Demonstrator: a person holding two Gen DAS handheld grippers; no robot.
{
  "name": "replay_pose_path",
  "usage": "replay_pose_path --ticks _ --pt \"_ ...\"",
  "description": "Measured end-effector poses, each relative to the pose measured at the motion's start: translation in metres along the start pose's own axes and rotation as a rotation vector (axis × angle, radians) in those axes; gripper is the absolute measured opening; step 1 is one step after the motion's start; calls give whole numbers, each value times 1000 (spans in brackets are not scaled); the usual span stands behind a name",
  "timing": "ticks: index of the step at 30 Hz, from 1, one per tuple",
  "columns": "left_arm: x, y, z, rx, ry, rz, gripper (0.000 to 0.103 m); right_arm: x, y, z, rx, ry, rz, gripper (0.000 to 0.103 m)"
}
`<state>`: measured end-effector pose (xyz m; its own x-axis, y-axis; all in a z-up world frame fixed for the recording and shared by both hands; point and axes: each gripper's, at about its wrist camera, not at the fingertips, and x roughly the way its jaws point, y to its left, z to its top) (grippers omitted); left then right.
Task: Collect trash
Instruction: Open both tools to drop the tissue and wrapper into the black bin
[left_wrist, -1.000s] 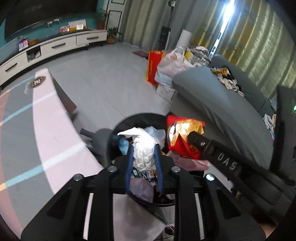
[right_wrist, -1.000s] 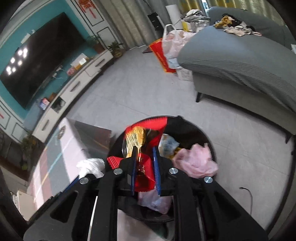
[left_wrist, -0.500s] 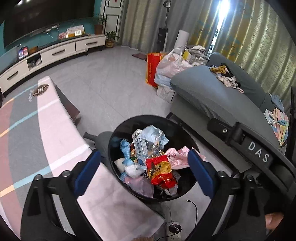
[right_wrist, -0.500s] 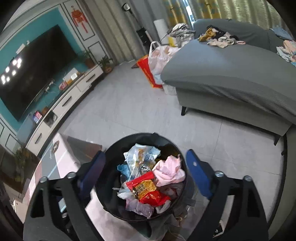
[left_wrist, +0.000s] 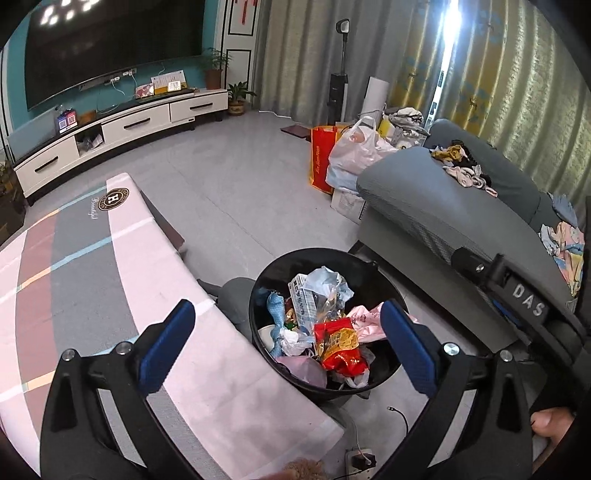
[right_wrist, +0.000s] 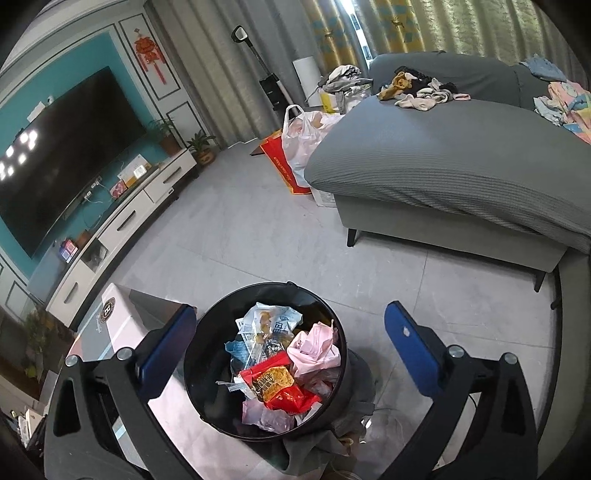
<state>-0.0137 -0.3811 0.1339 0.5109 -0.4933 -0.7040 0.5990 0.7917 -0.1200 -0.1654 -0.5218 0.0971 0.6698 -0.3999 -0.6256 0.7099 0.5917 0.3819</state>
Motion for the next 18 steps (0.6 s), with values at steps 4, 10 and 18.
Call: replay_pose_path --ticks 4,10,18 --pt "-1 1 1 -2 7 -13 100 1 4 0 -12 7 -9 100" --pt "-1 4 1 -16 19 -19 100 1 5 0 -15 8 -19 100" --pt "-5 6 2 -31 13 -22 100 1 5 1 -26 9 -25 100"
